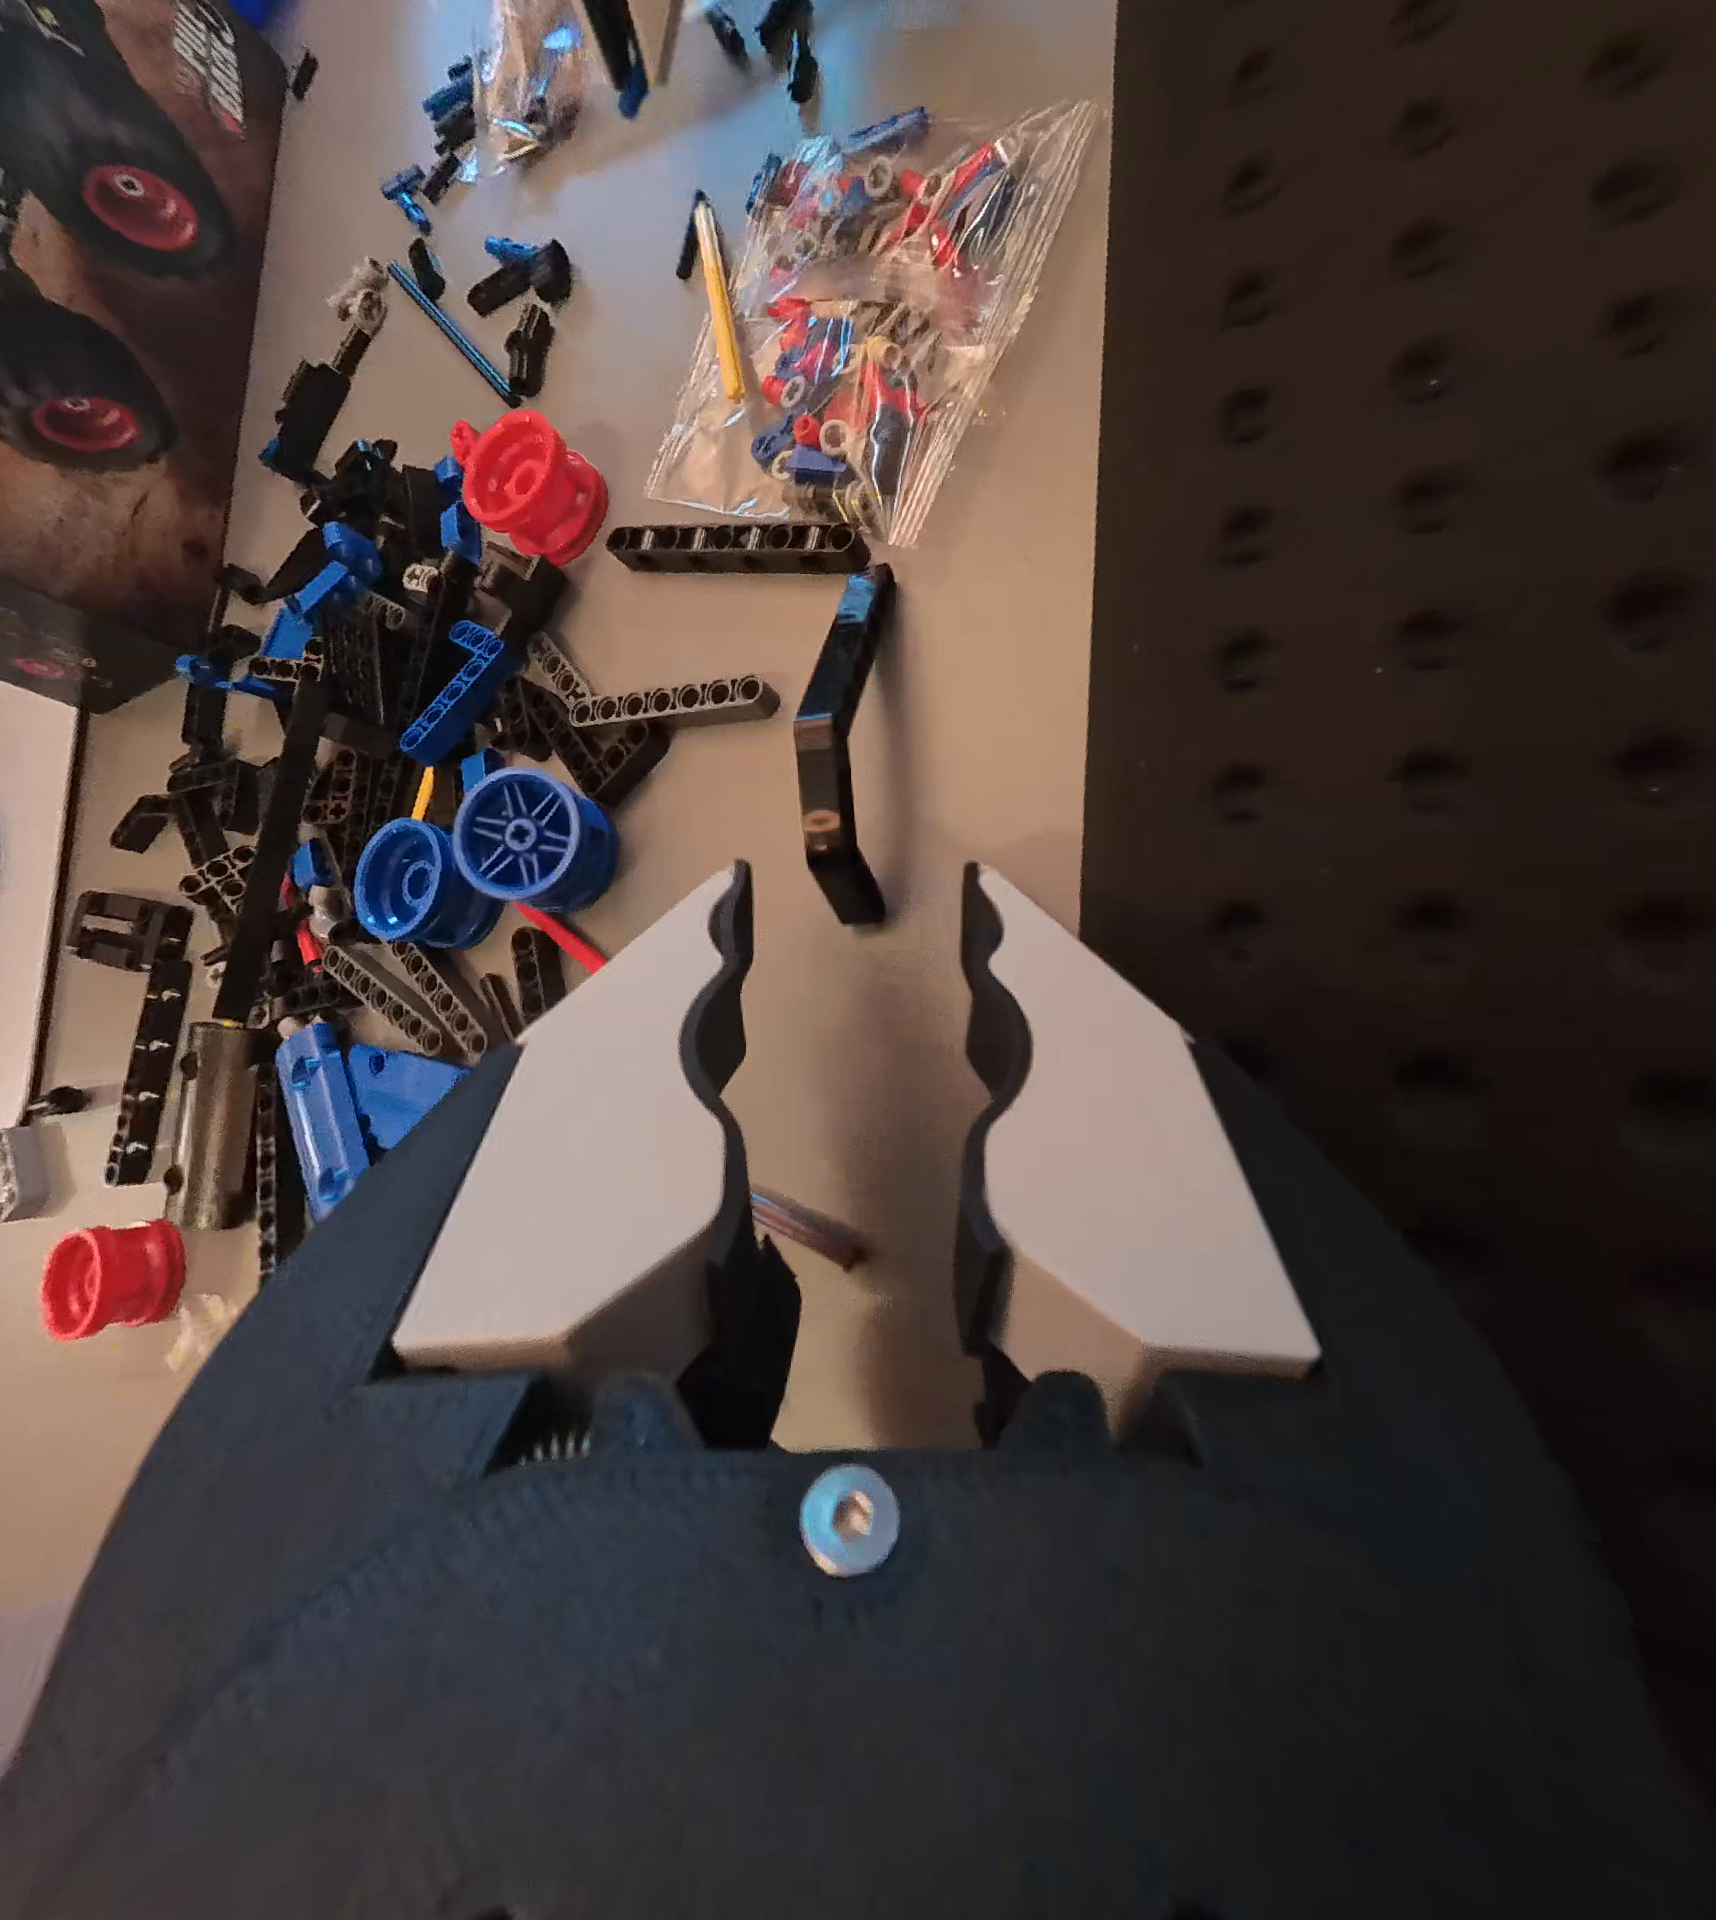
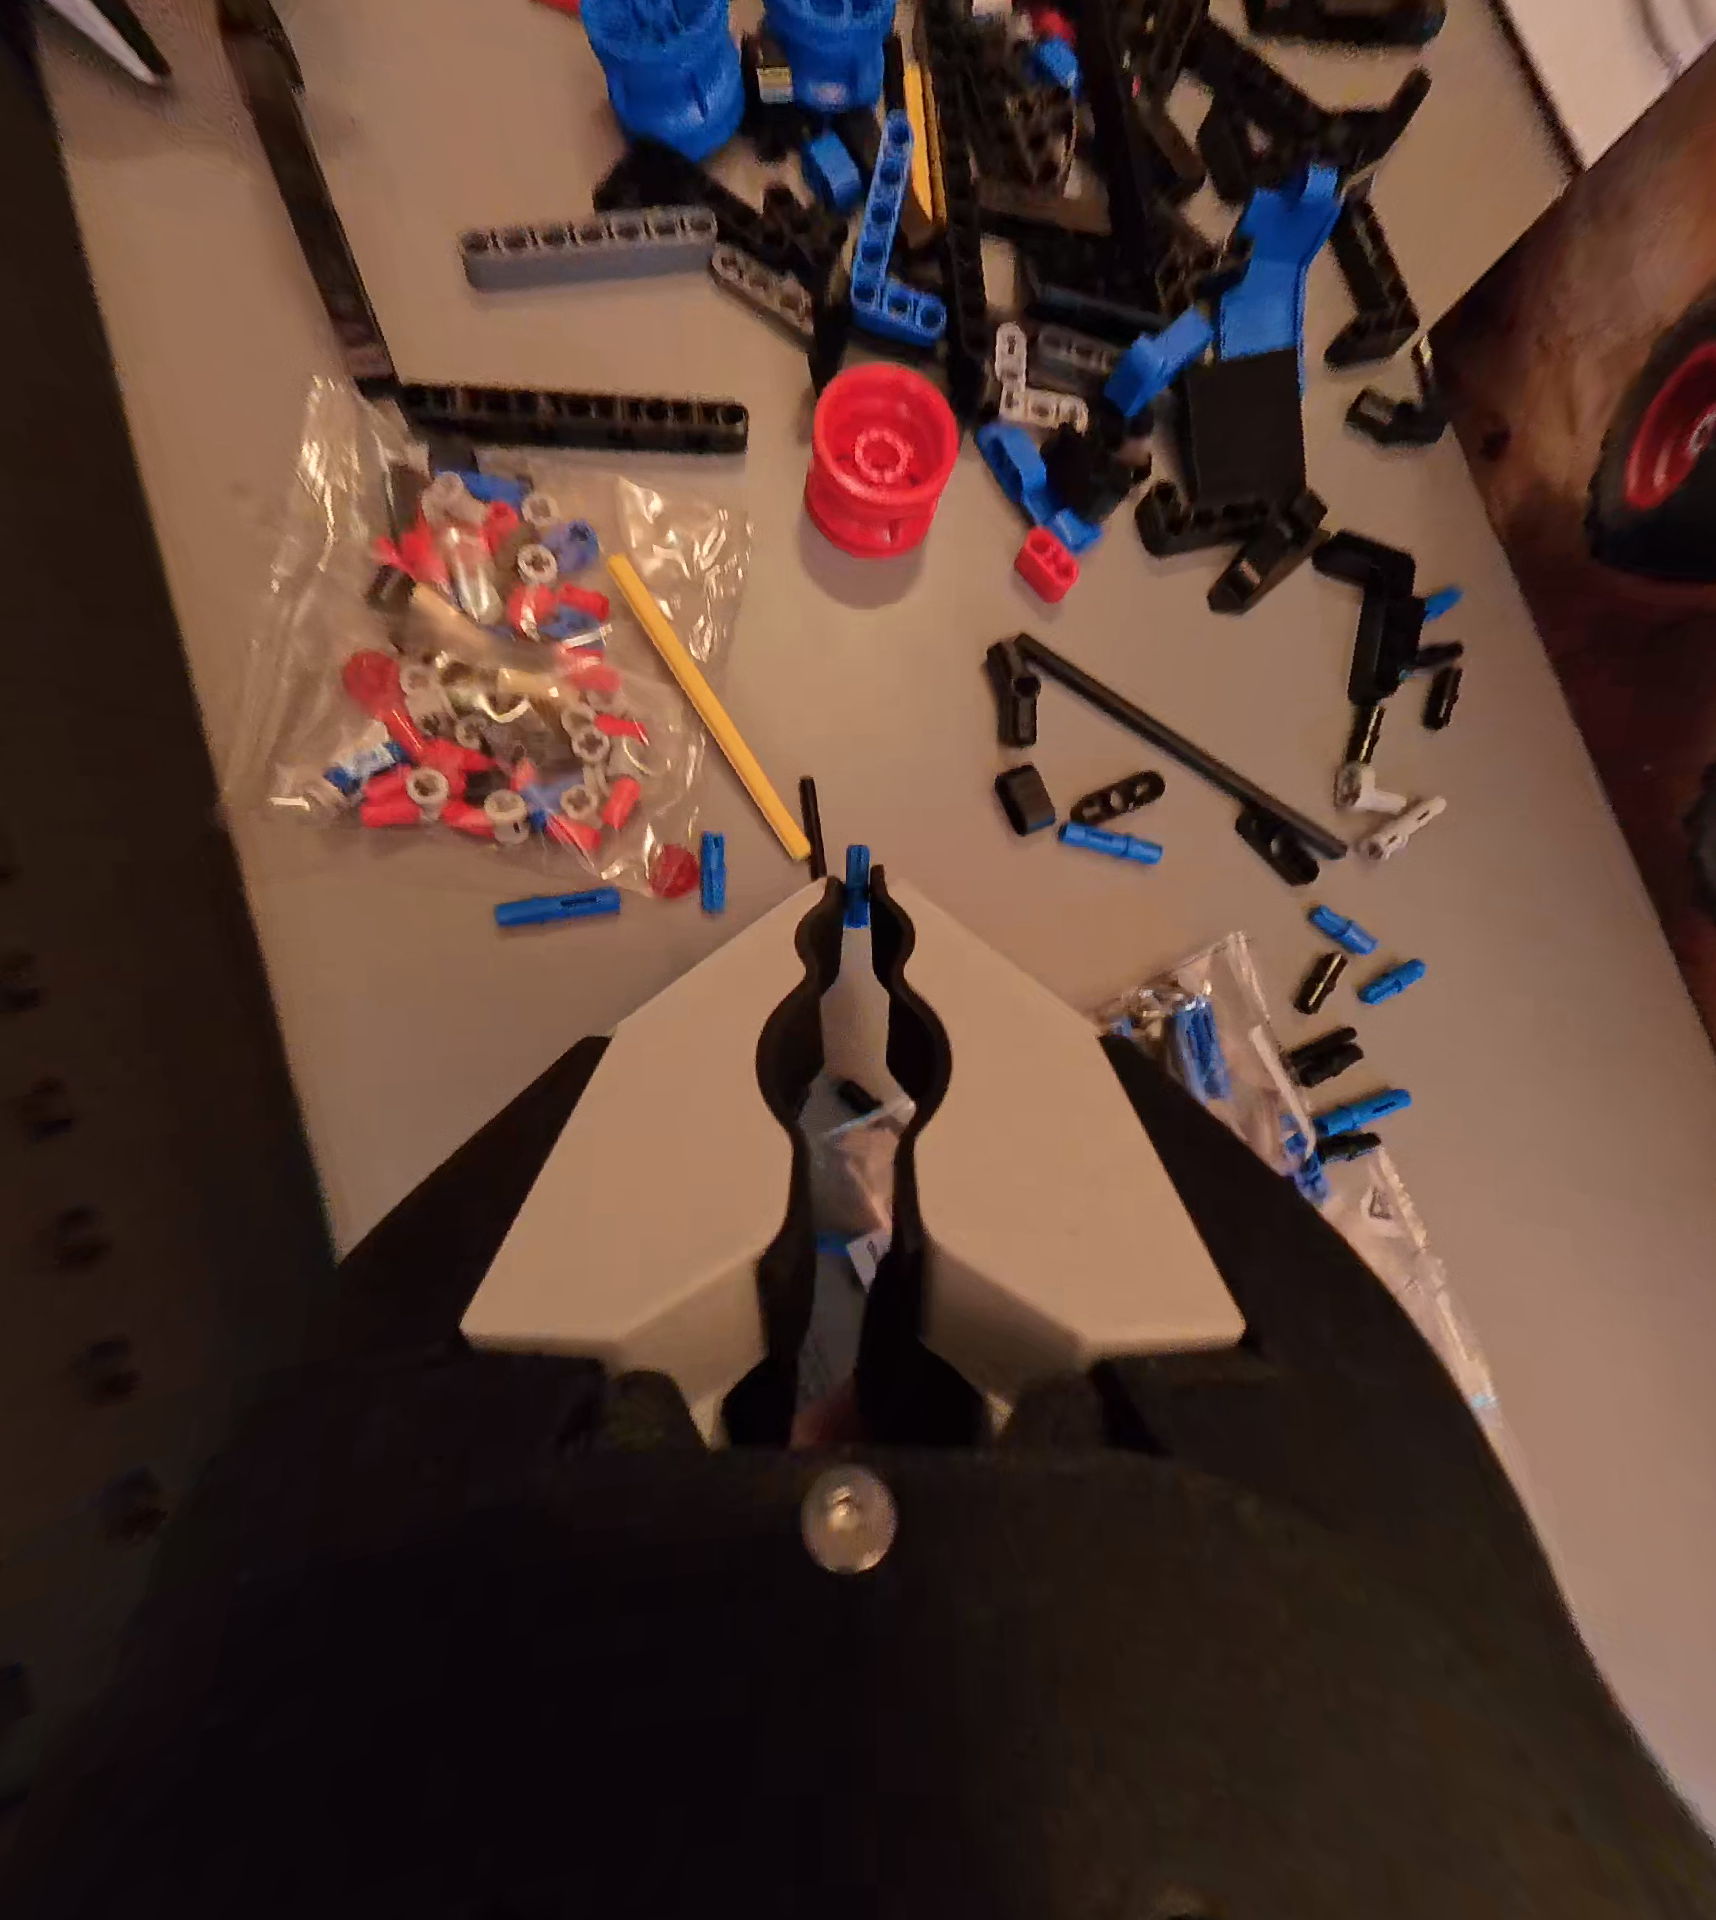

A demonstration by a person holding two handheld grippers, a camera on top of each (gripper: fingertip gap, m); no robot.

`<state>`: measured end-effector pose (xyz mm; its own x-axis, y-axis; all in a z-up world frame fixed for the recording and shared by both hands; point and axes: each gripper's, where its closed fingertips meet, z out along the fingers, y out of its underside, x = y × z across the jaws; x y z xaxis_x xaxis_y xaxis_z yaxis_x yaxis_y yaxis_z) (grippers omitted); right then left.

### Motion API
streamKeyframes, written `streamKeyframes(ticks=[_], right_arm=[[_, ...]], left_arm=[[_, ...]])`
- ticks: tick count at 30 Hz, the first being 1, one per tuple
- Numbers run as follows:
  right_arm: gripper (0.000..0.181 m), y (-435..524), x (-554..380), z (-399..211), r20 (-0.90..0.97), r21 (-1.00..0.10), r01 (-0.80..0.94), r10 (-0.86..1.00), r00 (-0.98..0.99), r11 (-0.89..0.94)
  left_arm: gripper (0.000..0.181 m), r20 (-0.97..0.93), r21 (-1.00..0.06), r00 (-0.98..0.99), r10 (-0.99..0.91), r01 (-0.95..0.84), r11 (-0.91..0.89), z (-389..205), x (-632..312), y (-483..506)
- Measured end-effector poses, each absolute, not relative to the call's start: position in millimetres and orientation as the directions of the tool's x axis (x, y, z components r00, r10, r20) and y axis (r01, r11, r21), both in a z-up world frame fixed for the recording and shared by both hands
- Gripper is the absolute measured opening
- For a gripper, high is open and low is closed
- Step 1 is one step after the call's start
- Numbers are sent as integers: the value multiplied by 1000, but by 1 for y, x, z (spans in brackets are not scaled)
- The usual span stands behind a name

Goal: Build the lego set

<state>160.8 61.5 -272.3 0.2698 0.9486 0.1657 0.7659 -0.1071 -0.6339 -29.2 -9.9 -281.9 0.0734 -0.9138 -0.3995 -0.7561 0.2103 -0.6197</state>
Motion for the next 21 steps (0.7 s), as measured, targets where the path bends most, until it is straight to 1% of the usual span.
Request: streamKeyframes(ticks=[1, 2, 4, 5, 6, 8, 9, 10, 11, 12, 14, 15, 17, 18, 20, 21], right_arm=[[2, 61, 156, -268, 168, -642, 761, 950, 262, -96], [2, 59, 152, -263, 170, -650, 755, 952, 254, -85], [2, 57, 143, -256, 173, -660, 749, 956, 238, -67], [2, 55, 140, -254, 174, -663, 746, 958, 229, -58], [2, 54, 135, -253, 174, -667, 743, 959, 222, -51], [2, 53, 128, -252, 174, -672, 739, 962, 211, -40], [2, 52, 125, -252, 177, -673, 739, 962, 206, -35], [2, 52, 122, -251, 179, -675, 738, 963, 202, -29], [2, 51, 120, -251, 179, -677, 736, 964, 198, -25], [2, 50, 118, -250, 181, -679, 734, 964, 196, -22], [2, 48, 117, -249, 178, -686, 727, 964, 196, -21], [2, 46, 116, -249, 173, -691, 722, 966, 195, -22], [2, 45, 115, -248, 166, -697, 717, 967, 193, -24], [2, 45, 115, -249, 165, -696, 718, 968, 190, -22], [2, 44, 113, -248, 165, -697, 717, 969, 185, -18], [2, 44, 111, -247, 165, -700, 714, 969, 184, -16]], left_arm=[[42, -389, -630, 82, -918, -750, 200, -280, -32, -11], [39, -387, -638, 88, -918, -744, 198, -277, -35, -11], [29, -379, -697, 100, -920, -684, 213, -262, -31, -15], [30, -360, -714, 110, -926, -671, 198, -257, -26, -15], [30, -360, -701, 108, -927, -687, 192, -259, -23, -13], [26, -401, -626, 99, -911, -756, 193, -271, -22, -2], [20, -407, -604, 91, -909, -773, 193, -277, -20, 1], [8, -407, -598, 74, -910, -775, 204, -280, -17, 1], [8, -430, -590, 70, -900, -776, 222, -280, -16, 3], [8, -482, -548, 57, -874, -799, 249, -280, -18, 7], [7, -633, -388, -29, -774, -853, 350, -279, -27, 16], [7, -668, -349, -60, -742, -855, 384, -278, -29, 16], [7, -666, -329, -106, -738, -847, 418, -284, -31, 9], [13, -644, -331, -122, -756, -846, 418, -290, -34, 4], [11, -617, -370, -118, -778, -829, 419, -291, -35, -4], [16, -604, -384, -115, -788, -825, 414, -289, -37, -6]])
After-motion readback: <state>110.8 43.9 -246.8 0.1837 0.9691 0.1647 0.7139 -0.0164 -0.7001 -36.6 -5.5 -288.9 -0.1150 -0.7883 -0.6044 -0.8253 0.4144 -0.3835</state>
